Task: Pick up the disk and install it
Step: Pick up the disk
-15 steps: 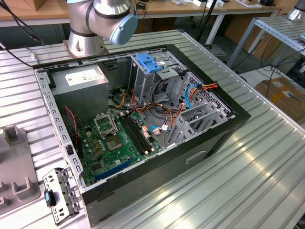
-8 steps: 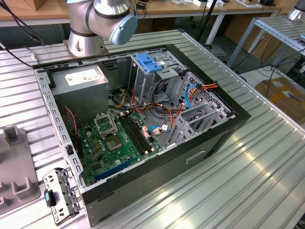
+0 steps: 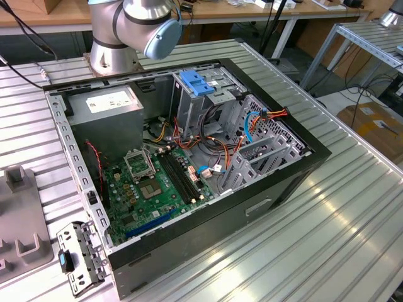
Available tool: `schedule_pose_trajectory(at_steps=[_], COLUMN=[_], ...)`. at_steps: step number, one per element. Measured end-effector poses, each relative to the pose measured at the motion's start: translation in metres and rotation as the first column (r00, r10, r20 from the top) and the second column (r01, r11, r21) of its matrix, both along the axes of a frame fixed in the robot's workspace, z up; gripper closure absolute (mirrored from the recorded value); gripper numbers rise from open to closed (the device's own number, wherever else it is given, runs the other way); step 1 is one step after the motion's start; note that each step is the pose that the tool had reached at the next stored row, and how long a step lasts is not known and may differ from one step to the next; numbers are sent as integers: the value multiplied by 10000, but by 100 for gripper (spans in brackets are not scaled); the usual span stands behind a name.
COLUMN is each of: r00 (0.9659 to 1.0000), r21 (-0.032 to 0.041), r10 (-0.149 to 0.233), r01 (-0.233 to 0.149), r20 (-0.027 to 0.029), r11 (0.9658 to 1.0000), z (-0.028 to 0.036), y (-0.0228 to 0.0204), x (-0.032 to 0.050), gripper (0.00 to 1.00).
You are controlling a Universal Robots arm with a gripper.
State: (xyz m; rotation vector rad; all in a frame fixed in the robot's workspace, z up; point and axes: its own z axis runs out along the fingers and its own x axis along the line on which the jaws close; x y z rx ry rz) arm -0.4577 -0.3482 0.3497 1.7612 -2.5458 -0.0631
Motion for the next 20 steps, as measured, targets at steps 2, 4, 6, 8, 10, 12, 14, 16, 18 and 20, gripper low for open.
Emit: schedule_pose_trajectory(at_steps=[2,4,6,8,10,12,14,16,18,20], r00=[9994,9986,9982,9979,9976,9973,9966,9948,9908,9849], r21=[0,-2,-5,-11,-14,-15,-12,-5,-6,-6], r10=[349,524,598,623,647,695,788,987,1332,1715], r01=[-349,-524,-598,-622,-646,-695,-788,-987,-1332,-1715], r20=[0,12,88,191,239,243,246,247,245,245], r11=[9994,9986,9982,9981,9979,9976,9969,9951,9911,9852], z=[0,1,-1,-3,-4,-5,-11,-28,-54,-85], y=[0,0,1,1,0,0,0,0,0,0], x=[0,-2,-17,-36,-59,-82,-96,-102,-102,-102], gripper=[89,89,89,89,76,71,64,52,46,40])
